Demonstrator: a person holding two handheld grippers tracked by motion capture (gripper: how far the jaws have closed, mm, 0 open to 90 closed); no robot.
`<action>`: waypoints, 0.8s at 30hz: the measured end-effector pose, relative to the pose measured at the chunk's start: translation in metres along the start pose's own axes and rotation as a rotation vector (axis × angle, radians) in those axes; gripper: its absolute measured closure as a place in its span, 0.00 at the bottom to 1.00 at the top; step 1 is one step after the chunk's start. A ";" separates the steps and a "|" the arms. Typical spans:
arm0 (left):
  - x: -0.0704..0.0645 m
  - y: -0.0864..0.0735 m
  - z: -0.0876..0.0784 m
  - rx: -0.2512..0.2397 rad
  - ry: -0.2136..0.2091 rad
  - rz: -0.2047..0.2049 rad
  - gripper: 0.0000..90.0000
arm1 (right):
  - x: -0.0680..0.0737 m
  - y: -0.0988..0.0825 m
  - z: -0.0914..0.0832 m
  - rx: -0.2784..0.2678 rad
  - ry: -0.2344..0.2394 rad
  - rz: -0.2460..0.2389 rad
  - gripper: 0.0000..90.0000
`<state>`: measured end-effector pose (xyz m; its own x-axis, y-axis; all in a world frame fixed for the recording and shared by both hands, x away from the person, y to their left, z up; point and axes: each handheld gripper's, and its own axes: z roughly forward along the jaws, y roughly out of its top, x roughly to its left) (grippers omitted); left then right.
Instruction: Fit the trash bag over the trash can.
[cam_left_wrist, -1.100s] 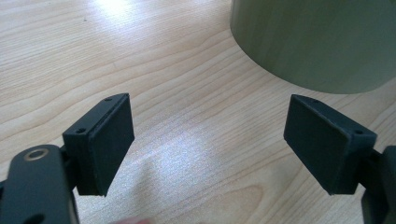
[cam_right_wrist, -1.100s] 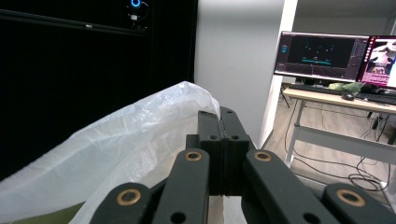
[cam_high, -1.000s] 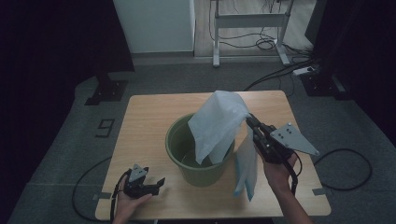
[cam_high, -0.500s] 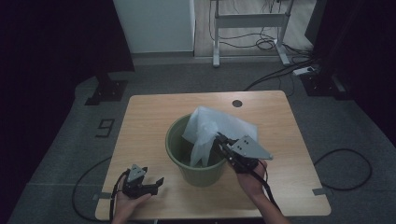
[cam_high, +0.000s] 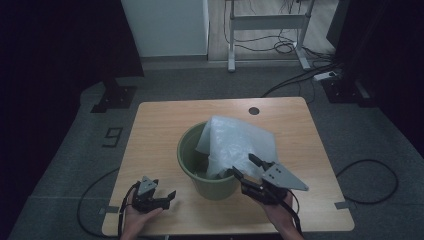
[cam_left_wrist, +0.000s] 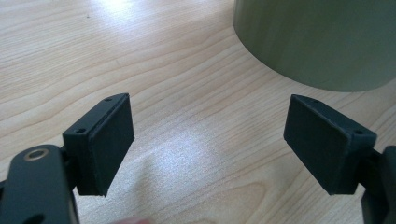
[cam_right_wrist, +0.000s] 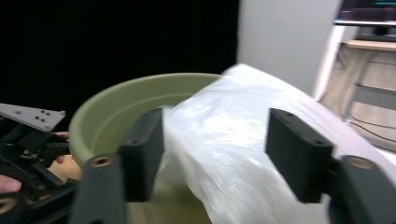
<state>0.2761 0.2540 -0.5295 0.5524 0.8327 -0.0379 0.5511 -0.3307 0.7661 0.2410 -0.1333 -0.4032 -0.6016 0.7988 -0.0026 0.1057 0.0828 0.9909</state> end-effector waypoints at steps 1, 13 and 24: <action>-0.001 0.000 0.000 0.003 -0.001 0.003 0.18 | -0.002 -0.003 -0.006 -0.003 -0.020 0.004 0.34; -0.002 0.000 0.002 0.011 0.001 0.008 0.18 | -0.025 -0.053 -0.044 -0.012 -0.193 0.077 0.21; -0.002 -0.001 0.002 0.012 -0.001 0.008 0.18 | -0.046 -0.100 -0.052 0.092 -0.375 0.078 0.24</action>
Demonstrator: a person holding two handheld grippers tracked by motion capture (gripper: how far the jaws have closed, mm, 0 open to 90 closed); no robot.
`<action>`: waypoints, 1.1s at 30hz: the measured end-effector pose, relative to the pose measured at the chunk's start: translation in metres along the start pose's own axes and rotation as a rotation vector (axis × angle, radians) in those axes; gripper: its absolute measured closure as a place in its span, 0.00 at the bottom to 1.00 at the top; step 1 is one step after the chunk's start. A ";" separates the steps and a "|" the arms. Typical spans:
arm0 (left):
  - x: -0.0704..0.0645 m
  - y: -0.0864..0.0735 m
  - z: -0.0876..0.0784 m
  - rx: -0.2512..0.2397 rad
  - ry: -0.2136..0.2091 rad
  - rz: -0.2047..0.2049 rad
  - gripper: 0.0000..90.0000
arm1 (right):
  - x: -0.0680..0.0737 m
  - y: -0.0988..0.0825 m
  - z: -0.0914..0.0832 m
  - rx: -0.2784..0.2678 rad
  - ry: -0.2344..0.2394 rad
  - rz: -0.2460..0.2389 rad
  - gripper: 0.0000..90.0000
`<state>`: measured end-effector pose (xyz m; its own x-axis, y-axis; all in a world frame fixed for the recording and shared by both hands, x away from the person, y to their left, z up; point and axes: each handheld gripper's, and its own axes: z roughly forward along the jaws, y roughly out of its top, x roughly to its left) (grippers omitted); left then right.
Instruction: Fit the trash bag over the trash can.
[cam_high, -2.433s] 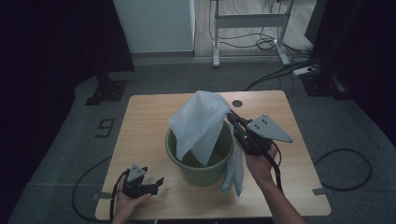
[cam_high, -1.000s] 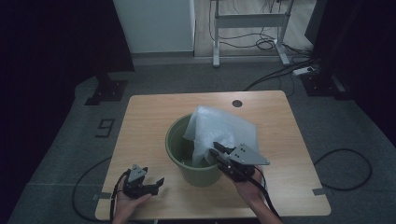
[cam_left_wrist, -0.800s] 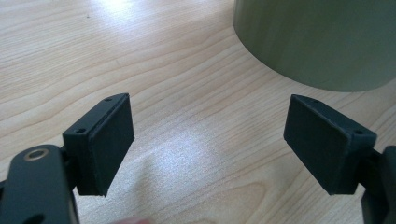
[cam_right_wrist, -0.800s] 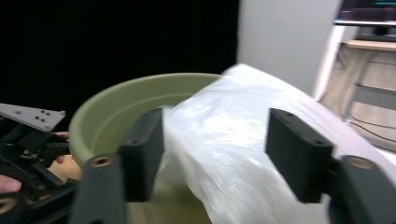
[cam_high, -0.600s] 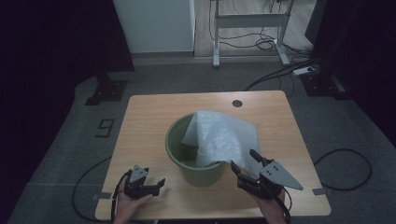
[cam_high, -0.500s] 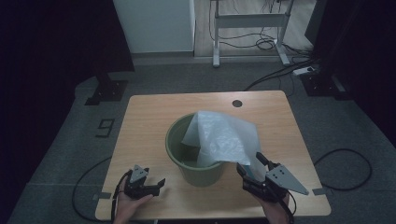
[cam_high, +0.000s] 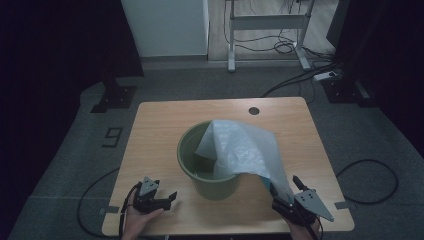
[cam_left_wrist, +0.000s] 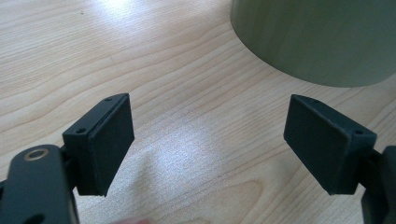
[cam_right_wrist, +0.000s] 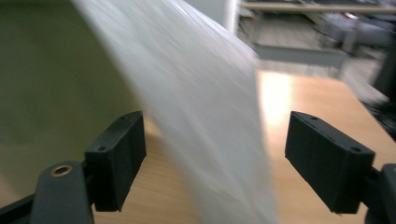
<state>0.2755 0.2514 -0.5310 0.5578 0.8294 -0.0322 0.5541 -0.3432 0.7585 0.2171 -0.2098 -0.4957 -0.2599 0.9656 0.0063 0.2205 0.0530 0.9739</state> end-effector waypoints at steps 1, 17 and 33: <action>0.000 0.000 0.000 0.001 0.000 0.000 0.18 | -0.006 -0.006 0.002 0.020 -0.010 0.020 0.26; -0.003 0.002 0.000 -0.002 0.004 0.008 0.18 | -0.027 -0.004 0.001 -0.014 0.011 0.036 0.99; -0.018 0.035 -0.050 -0.154 0.008 0.010 0.19 | -0.004 0.123 0.003 -0.280 0.084 -0.072 0.99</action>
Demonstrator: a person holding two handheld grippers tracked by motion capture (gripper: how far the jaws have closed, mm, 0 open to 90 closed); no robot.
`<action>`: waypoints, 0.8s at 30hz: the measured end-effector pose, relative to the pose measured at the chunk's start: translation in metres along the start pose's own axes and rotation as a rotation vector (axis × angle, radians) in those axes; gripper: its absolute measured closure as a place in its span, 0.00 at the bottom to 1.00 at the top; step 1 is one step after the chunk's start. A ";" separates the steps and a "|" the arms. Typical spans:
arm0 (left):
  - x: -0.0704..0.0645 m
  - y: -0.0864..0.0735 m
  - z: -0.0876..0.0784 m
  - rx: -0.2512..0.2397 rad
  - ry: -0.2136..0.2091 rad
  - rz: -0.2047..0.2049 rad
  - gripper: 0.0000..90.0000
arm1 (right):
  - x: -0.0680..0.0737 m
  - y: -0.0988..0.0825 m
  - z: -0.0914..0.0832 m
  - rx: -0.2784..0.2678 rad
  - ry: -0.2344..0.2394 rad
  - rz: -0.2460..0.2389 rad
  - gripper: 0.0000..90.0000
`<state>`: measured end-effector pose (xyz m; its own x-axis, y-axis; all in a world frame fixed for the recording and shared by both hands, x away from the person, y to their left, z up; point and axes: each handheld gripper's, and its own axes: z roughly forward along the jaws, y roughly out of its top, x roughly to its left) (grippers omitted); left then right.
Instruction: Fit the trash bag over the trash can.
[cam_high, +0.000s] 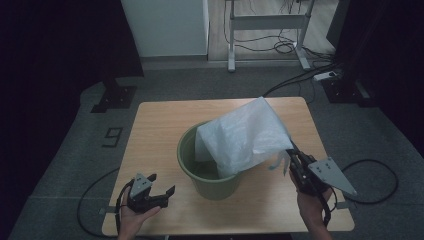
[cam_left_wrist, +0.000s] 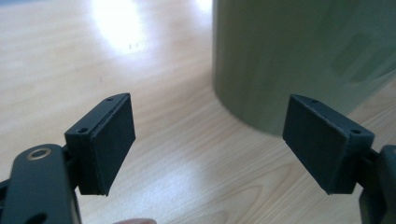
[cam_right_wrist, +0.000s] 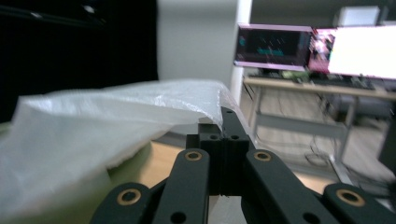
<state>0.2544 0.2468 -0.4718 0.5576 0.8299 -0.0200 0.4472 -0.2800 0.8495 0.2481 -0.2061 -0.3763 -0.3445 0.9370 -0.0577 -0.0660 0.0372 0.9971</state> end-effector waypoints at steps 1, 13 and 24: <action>-0.002 0.003 -0.004 -0.008 0.000 0.003 0.19 | 0.004 0.006 0.003 -0.010 0.015 -0.009 0.99; -0.038 0.038 -0.034 -0.085 -0.026 0.090 0.19 | 0.077 0.011 0.035 0.022 0.263 -0.106 0.99; -0.062 0.064 -0.034 -0.129 -0.045 0.112 0.20 | 0.077 0.004 0.043 0.051 0.315 -0.057 0.99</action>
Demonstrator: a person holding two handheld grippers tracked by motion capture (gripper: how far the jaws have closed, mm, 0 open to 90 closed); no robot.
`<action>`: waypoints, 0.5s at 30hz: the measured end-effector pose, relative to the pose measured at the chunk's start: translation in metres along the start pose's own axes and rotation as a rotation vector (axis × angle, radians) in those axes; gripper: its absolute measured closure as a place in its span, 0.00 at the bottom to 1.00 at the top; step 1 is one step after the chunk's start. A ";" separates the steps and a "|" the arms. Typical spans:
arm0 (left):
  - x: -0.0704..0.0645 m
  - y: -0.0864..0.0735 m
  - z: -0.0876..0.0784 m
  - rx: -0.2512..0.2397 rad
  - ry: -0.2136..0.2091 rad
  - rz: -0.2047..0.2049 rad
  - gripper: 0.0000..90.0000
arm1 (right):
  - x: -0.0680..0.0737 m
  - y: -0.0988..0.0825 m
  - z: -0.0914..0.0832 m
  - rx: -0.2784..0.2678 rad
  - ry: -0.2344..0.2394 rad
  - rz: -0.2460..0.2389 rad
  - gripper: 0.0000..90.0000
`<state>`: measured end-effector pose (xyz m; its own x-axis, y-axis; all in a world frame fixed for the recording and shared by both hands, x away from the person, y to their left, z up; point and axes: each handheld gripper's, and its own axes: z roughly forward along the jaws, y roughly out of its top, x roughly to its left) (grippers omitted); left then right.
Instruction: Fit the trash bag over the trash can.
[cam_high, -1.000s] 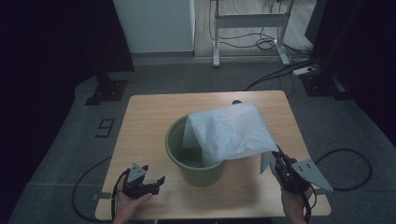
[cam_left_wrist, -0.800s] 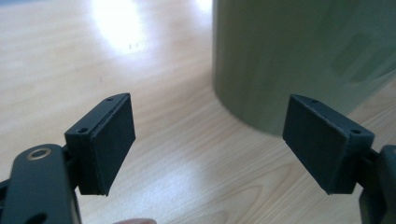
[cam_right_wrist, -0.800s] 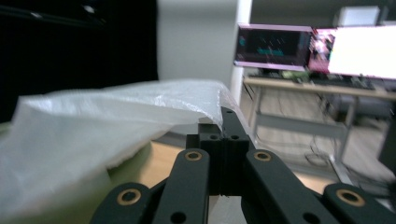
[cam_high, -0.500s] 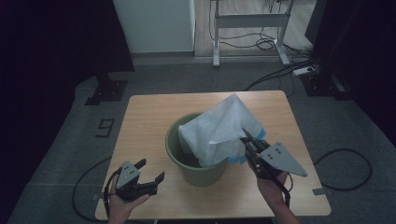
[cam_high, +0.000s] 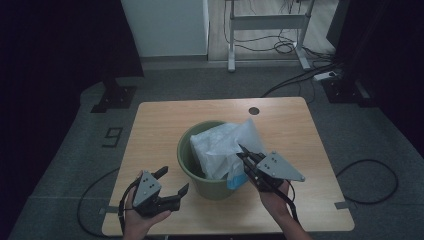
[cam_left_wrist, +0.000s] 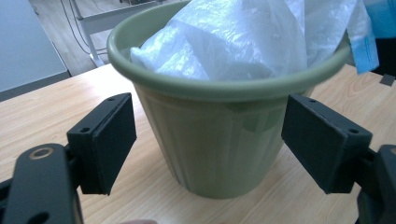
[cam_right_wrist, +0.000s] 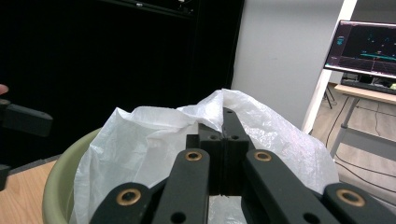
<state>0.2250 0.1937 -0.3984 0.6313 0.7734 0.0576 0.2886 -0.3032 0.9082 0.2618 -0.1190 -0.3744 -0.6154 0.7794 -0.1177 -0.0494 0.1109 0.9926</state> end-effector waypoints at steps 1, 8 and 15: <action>-0.001 0.002 0.002 -0.003 -0.002 -0.002 0.21 | 0.000 0.000 0.000 0.001 0.001 -0.002 0.99; -0.011 0.023 0.017 -0.036 -0.006 -0.027 0.27 | -0.005 0.003 -0.002 0.013 -0.007 -0.012 0.99; -0.017 0.036 0.029 -0.106 -0.009 -0.099 0.34 | -0.006 0.004 -0.001 0.022 -0.014 -0.027 0.99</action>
<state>0.2460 0.1535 -0.3789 0.6102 0.7914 -0.0378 0.2721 -0.1645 0.9481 0.2644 -0.1243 -0.3699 -0.6027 0.7847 -0.1449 -0.0483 0.1453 0.9882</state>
